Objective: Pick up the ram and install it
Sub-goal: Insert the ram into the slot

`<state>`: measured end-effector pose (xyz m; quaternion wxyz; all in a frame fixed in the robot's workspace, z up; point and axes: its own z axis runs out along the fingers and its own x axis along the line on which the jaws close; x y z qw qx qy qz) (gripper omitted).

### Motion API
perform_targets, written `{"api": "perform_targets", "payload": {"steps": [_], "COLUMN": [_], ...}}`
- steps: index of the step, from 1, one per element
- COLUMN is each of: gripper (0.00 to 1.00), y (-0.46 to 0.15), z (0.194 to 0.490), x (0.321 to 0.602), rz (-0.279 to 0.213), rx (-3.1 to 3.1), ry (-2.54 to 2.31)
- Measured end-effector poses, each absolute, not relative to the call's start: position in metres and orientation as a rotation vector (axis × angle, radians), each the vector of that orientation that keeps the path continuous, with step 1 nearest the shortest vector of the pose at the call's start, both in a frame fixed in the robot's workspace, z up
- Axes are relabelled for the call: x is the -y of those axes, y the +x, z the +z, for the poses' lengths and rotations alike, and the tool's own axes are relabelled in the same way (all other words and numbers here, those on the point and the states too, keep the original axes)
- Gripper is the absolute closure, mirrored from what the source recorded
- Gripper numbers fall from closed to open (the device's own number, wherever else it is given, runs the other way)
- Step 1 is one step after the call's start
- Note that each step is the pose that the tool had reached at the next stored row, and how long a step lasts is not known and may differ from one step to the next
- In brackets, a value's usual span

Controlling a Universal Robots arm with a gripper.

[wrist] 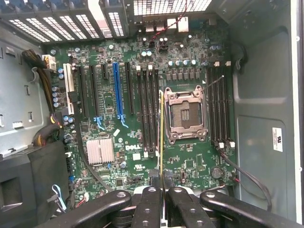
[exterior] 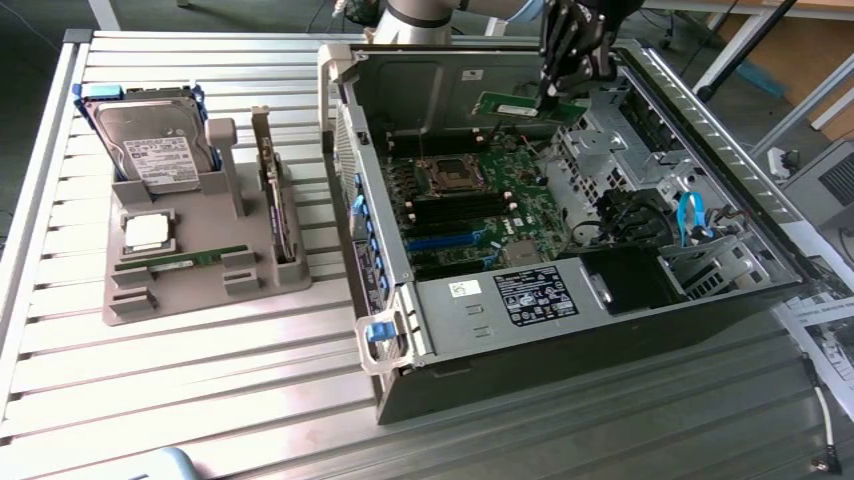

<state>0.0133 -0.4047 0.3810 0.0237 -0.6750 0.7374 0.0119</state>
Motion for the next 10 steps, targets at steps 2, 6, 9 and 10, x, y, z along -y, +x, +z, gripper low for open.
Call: {"api": "perform_targets", "payload": {"steps": [2, 6, 9, 10], "gripper": [0.87, 0.87, 0.87, 0.87], "y": [0.0132, 0.0131, 0.013, 0.0129], "z": [0.3805, 0.3792, 0.3784, 0.3782], "x": [0.4047, 0.4047, 0.4047, 0.4047], "rz": [0.037, 0.037, 0.037, 0.037], "rx": [-2.282, -2.282, -2.282, -2.282], "ry": [-2.089, -2.089, -2.089, -2.089]}}
